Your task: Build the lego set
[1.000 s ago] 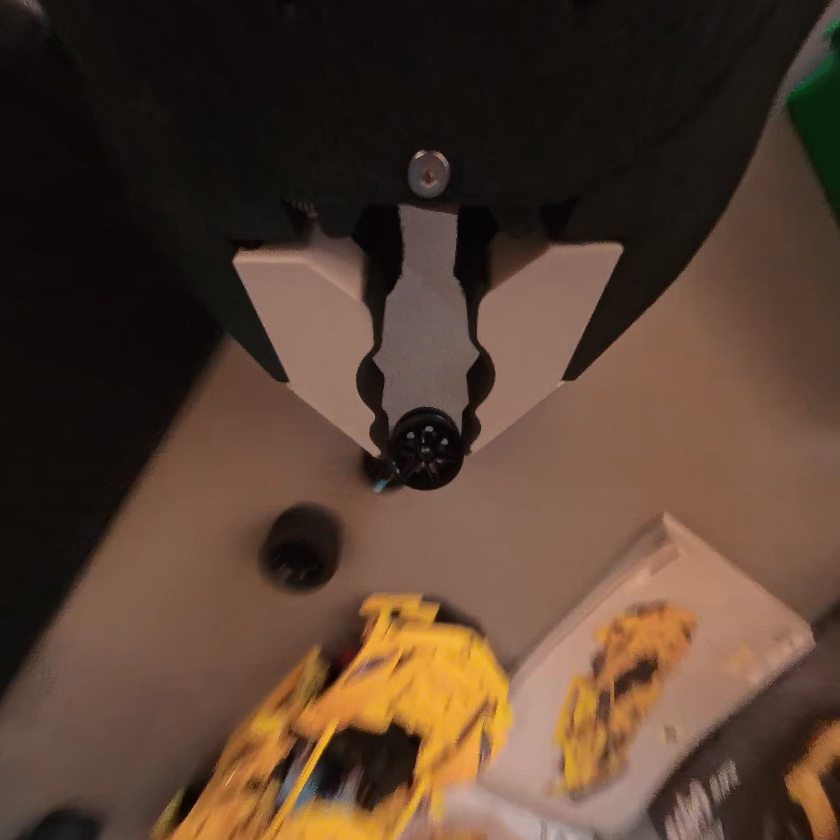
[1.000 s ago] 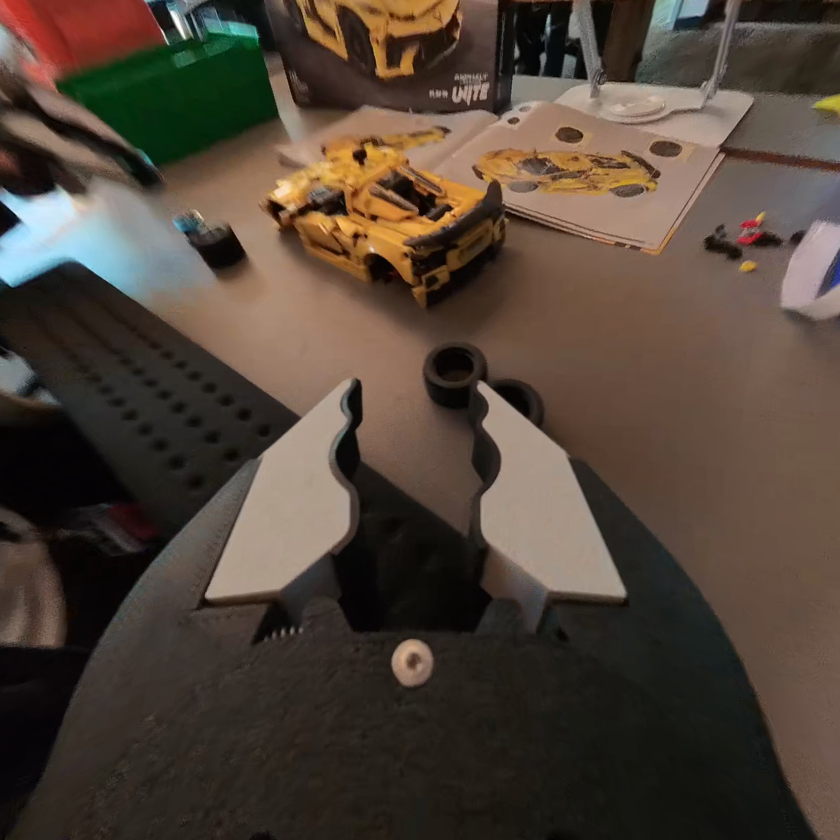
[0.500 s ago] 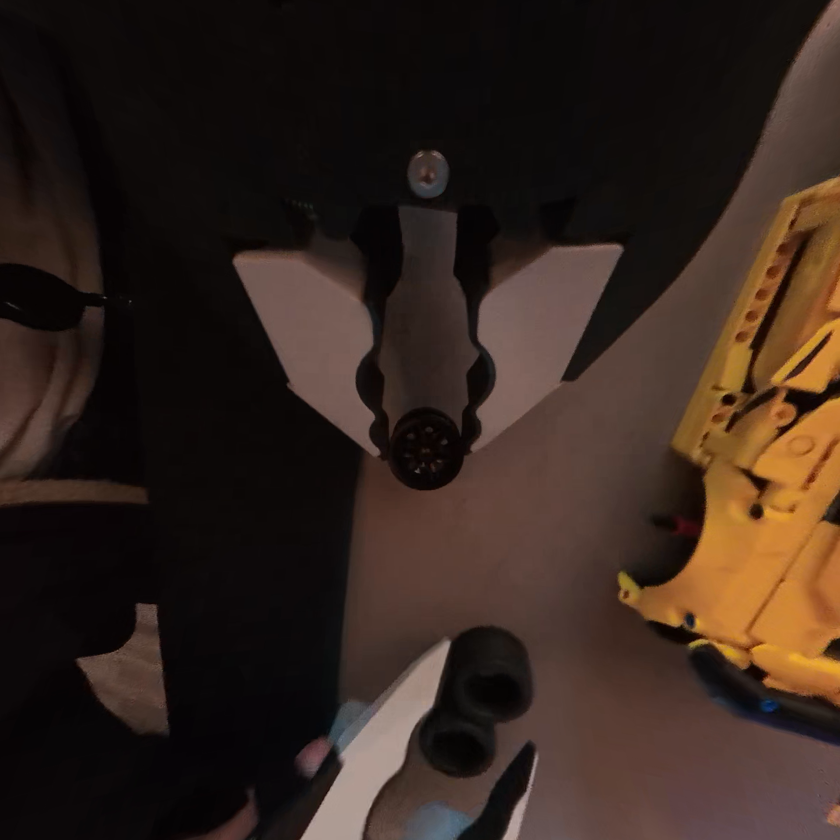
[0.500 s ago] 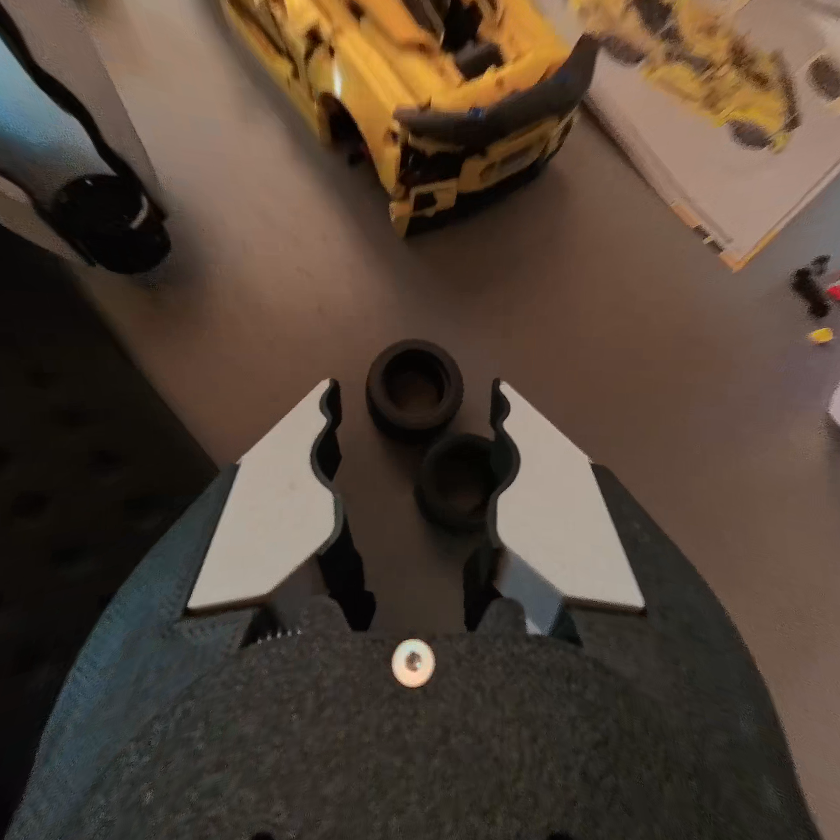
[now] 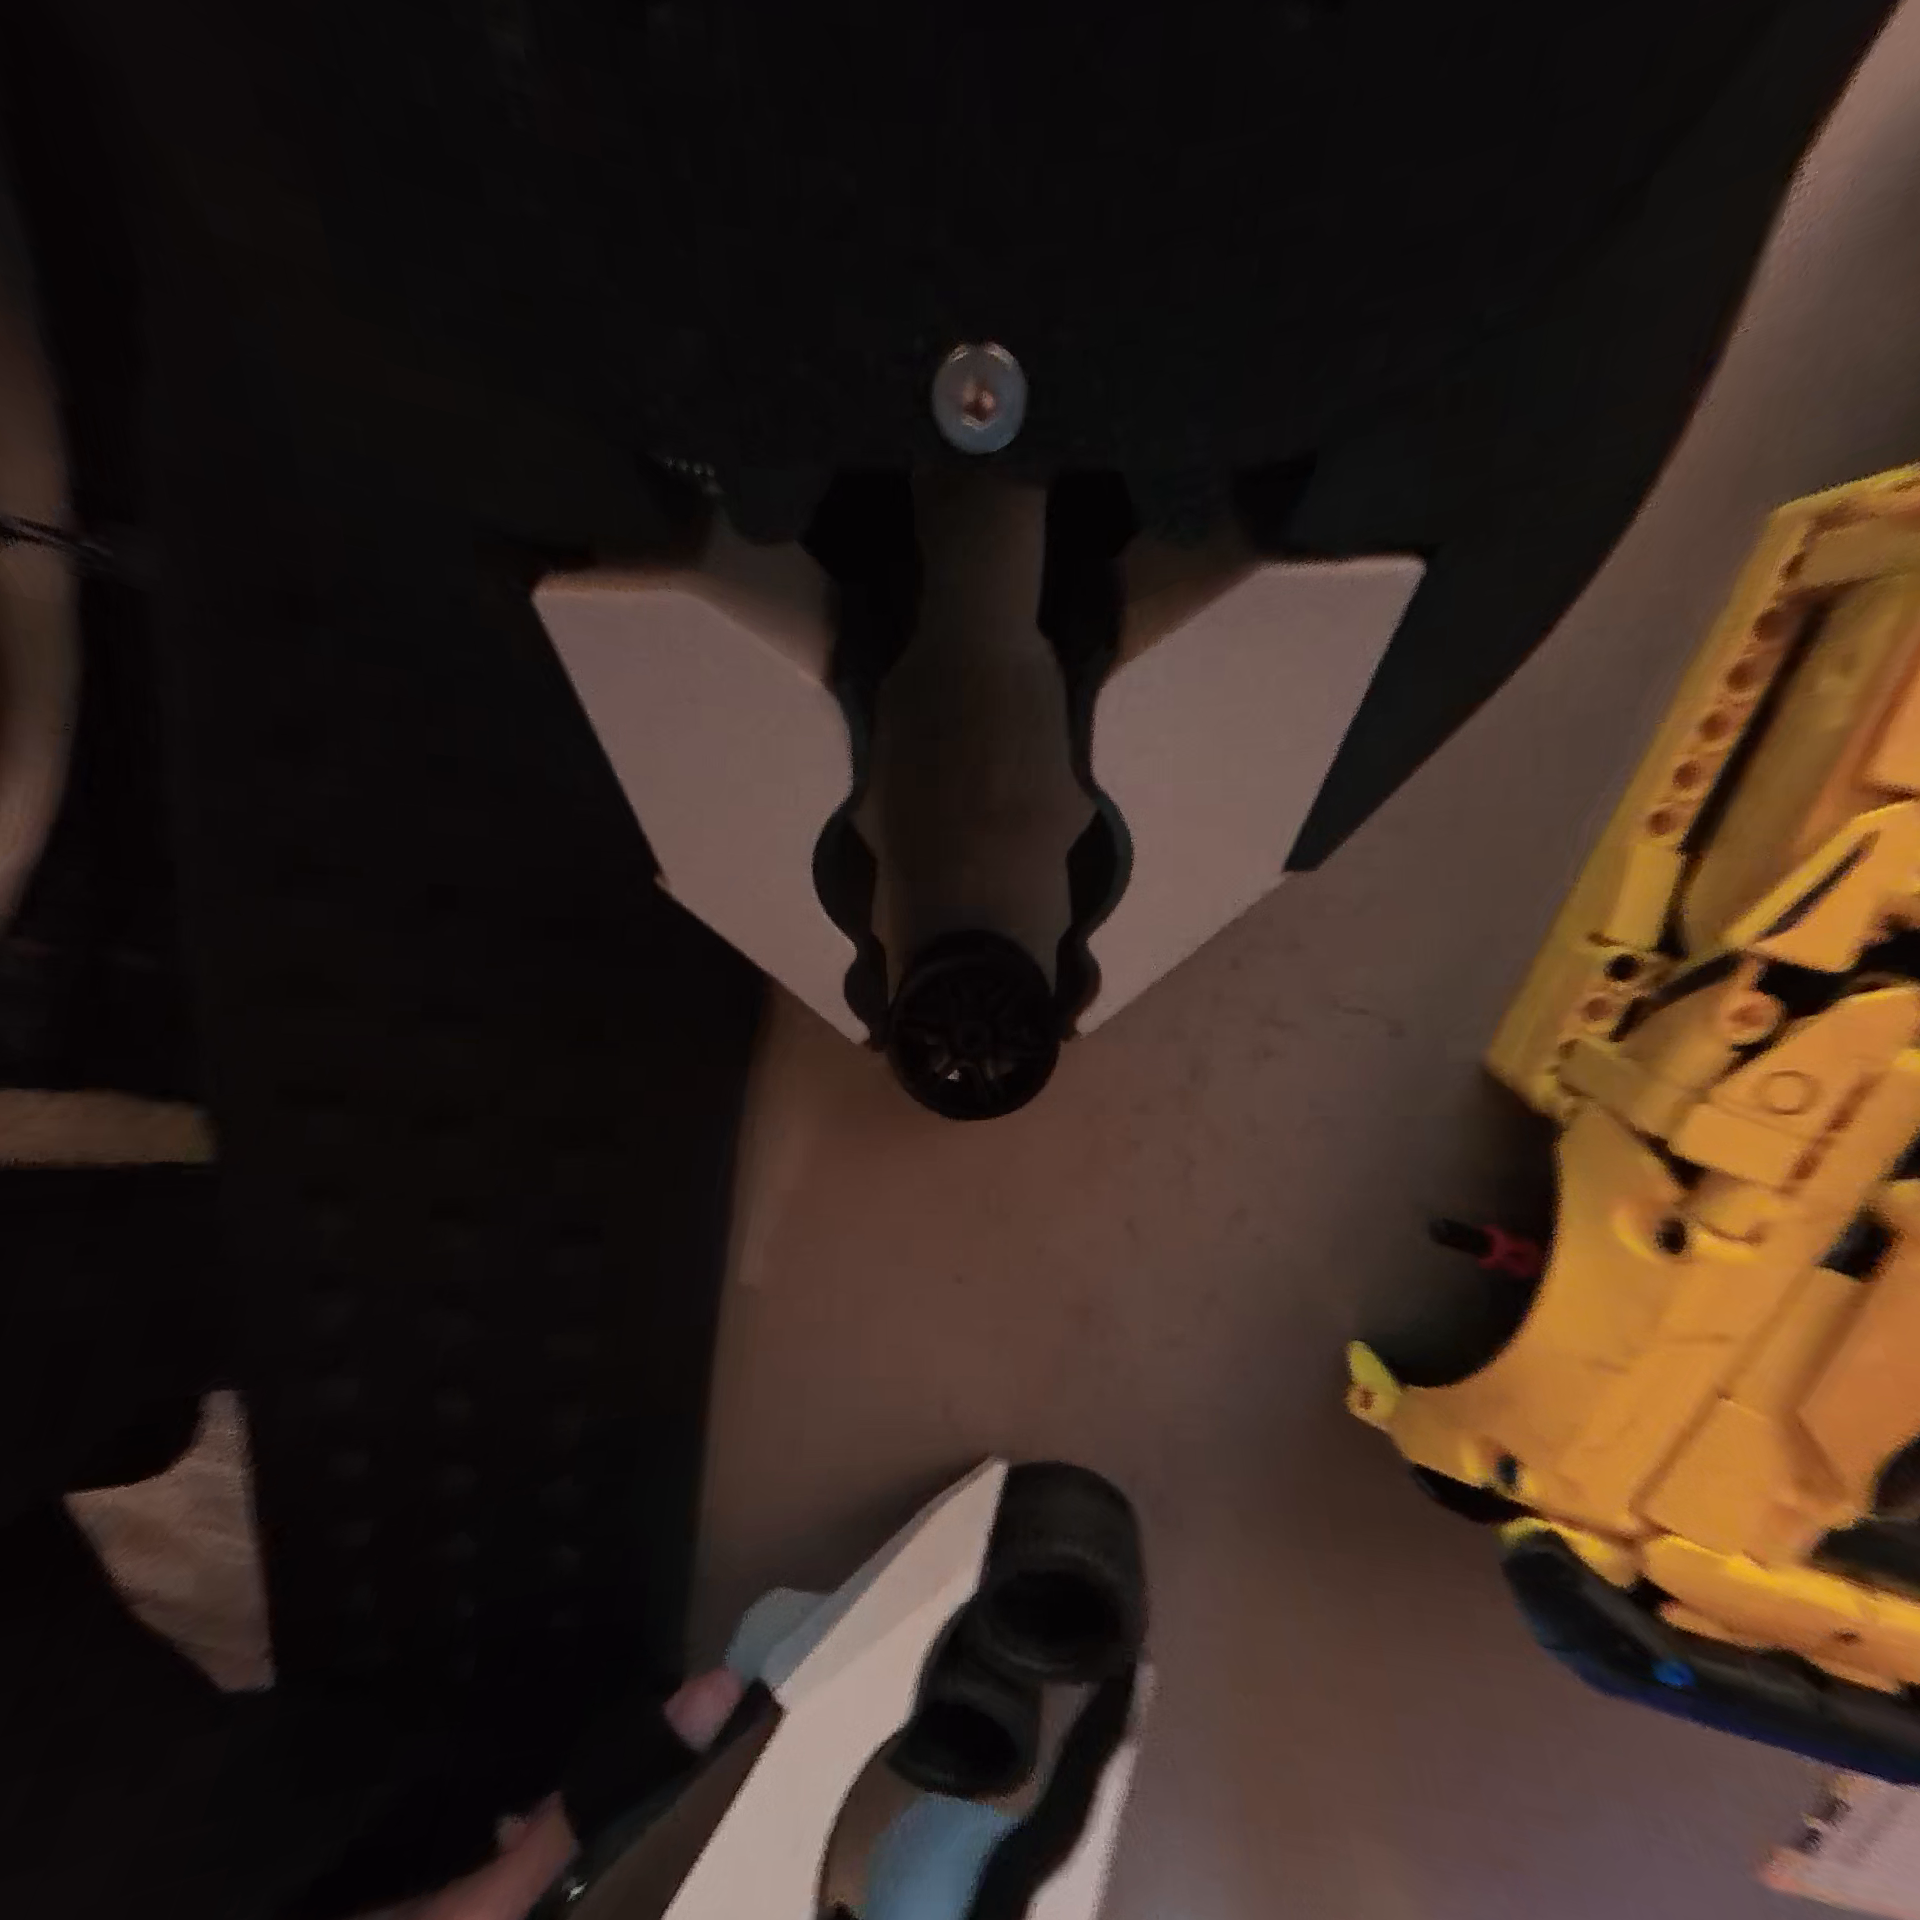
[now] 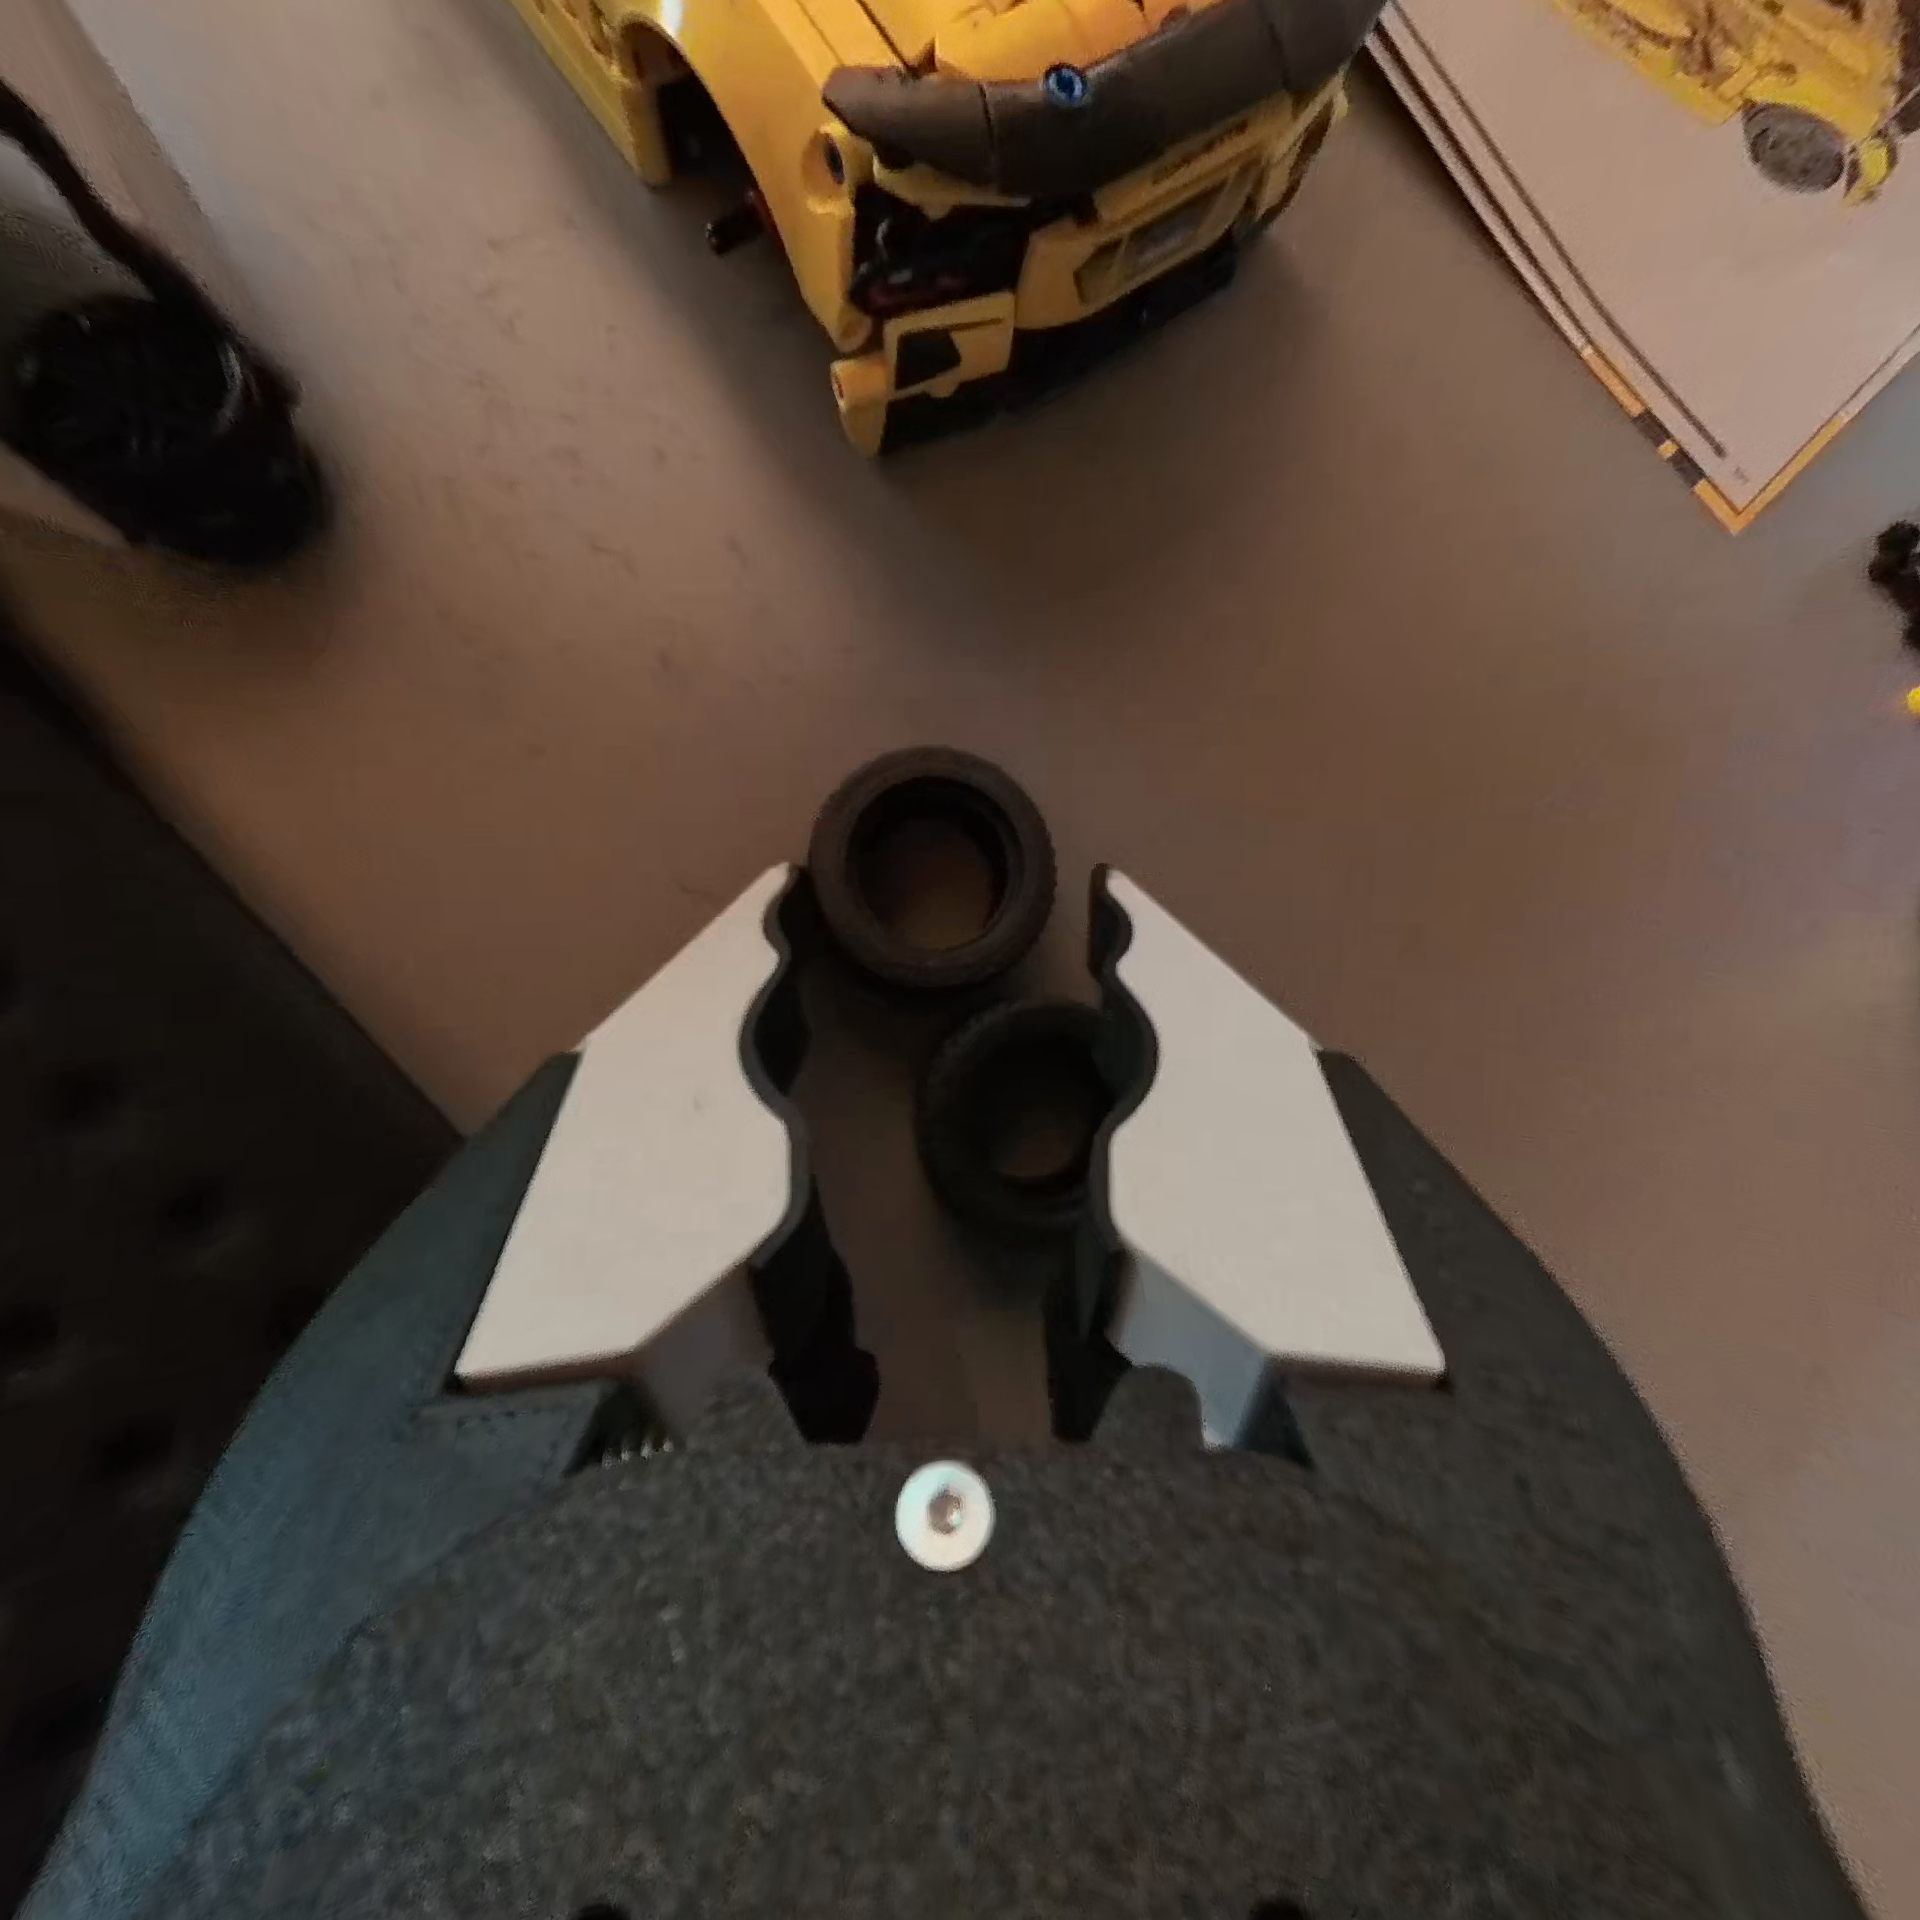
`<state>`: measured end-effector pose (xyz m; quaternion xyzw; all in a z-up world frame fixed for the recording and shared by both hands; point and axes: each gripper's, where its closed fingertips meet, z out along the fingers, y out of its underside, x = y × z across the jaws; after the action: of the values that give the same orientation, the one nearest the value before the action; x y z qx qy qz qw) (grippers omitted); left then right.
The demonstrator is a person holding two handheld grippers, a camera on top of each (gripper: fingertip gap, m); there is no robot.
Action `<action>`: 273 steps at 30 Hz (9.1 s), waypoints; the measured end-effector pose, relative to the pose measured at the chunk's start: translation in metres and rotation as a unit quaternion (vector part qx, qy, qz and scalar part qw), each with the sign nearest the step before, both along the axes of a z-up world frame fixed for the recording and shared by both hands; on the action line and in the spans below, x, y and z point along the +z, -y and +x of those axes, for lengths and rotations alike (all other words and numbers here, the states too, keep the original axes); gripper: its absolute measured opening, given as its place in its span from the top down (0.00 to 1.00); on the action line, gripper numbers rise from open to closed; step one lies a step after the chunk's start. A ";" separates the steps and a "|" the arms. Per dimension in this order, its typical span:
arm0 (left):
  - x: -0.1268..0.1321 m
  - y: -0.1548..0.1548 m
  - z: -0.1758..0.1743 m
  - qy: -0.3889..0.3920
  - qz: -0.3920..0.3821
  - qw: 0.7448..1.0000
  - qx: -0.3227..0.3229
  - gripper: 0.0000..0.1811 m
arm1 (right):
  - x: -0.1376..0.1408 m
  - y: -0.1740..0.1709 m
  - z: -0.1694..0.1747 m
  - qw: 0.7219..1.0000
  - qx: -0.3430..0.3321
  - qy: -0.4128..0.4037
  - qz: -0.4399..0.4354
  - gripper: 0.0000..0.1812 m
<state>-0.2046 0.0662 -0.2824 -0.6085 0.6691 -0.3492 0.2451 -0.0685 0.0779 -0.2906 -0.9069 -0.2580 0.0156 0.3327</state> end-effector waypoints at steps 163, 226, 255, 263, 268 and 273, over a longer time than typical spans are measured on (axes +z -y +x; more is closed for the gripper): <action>0.120 0.009 -0.009 0.292 -0.262 0.919 -0.037 0.85 | 0.118 0.015 -0.155 0.854 0.203 -0.467 0.107 0.84; 0.070 -0.011 0.010 0.177 -0.189 0.962 0.083 0.86 | 0.086 -0.016 -0.137 0.877 0.031 -0.479 0.036 0.88; 0.088 -0.015 0.006 0.234 -0.224 0.943 0.077 0.86 | 0.100 -0.009 -0.136 0.881 0.086 -0.458 0.081 0.89; 0.089 -0.018 0.007 0.241 -0.185 0.948 0.090 0.86 | 0.105 -0.013 -0.135 0.882 0.085 -0.451 0.107 0.88; 0.101 -0.021 -0.002 0.266 -0.307 0.912 0.050 0.75 | 0.115 -0.014 -0.126 0.923 0.147 -0.186 0.302 0.88; 0.110 -0.010 -0.002 0.279 -0.354 0.892 0.018 0.66 | 0.125 -0.004 -0.133 0.840 0.228 0.126 0.476 0.88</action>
<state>-0.2068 0.0766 -0.1724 -0.5445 0.3943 -0.7139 0.1957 -0.2014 0.0814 -0.1656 -0.5468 -0.4729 -0.1484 0.6748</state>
